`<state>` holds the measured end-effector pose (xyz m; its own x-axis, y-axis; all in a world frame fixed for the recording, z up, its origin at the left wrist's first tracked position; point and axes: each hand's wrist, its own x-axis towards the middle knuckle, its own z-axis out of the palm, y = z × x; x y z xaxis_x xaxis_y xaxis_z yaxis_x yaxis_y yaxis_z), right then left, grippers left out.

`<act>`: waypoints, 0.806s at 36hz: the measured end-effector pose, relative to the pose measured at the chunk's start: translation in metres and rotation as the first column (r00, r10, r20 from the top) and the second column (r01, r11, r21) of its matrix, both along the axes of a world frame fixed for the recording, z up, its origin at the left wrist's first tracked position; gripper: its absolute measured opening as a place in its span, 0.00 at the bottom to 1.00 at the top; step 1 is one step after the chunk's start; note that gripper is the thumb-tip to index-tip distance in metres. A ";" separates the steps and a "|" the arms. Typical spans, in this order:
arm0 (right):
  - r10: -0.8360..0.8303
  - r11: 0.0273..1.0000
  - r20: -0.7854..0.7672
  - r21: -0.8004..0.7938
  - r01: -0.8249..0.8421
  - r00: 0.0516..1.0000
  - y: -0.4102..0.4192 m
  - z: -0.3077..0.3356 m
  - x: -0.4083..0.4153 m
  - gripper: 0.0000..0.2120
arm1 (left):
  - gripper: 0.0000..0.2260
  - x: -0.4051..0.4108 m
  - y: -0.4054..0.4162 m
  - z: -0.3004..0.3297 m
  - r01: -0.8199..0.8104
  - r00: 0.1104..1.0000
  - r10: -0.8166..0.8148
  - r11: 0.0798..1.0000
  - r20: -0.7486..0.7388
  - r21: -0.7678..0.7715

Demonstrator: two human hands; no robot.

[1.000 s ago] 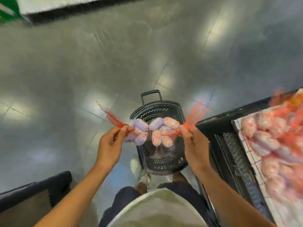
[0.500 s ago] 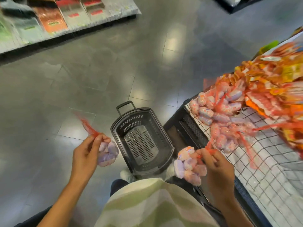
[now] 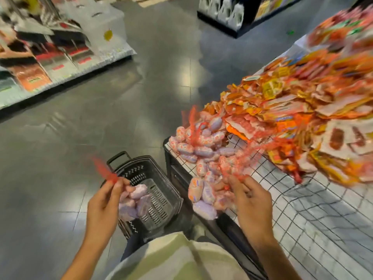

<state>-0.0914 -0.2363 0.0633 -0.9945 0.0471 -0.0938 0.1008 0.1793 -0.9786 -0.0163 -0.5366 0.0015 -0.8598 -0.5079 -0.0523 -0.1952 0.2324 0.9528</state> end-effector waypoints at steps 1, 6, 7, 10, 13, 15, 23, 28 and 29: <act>0.017 1.000 0.000 -0.009 -0.017 1.000 0.007 0.003 -0.008 0.19 | 0.09 -0.007 0.012 0.003 0.015 1.000 -0.015 1.000 -0.002 -0.003; 0.080 0.994 -0.109 0.078 -0.072 0.991 0.040 0.007 -0.064 0.23 | 0.10 -0.037 0.070 0.017 0.085 0.995 -0.085 0.996 -0.046 0.005; 0.102 0.992 -0.127 0.081 -0.093 0.987 0.046 0.005 -0.076 0.21 | 0.10 -0.042 0.081 0.021 0.106 0.993 -0.105 0.994 -0.052 0.012; 0.131 0.986 -0.197 0.127 -0.107 0.972 0.060 0.002 -0.112 0.29 | 0.10 -0.055 0.114 0.035 0.171 0.983 -0.170 0.985 -0.075 0.008; 0.099 0.990 -0.238 0.122 -0.071 0.966 0.068 -0.006 -0.148 0.28 | 0.10 -0.067 0.142 0.048 0.181 0.980 -0.179 0.983 -0.091 0.013; 0.090 0.988 -0.214 0.144 -0.060 0.973 0.072 -0.016 -0.169 0.21 | 0.10 -0.075 0.155 0.055 0.191 0.978 -0.188 0.981 -0.091 0.022; 0.195 0.917 -0.161 0.380 -0.121 0.968 0.085 -0.069 -0.184 0.24 | 0.11 -0.092 0.174 0.054 0.284 0.957 -0.286 0.958 -0.053 -0.035; 0.126 0.932 -0.180 0.358 -0.055 0.975 0.094 -0.071 -0.192 0.25 | 0.11 -0.107 0.183 0.053 0.289 0.956 -0.290 0.957 -0.036 -0.026; 0.113 0.939 -0.182 0.342 -0.045 0.977 0.096 -0.071 -0.195 0.24 | 0.12 -0.112 0.187 0.054 0.294 0.954 -0.295 0.955 -0.045 -0.026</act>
<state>-0.2865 -0.1408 -0.0073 -0.9931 -0.0377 0.1109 -0.1149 0.4983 -0.8594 -0.1278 -0.3498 0.0559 -0.9727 -0.2320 -0.0004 -0.0697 0.2904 0.9543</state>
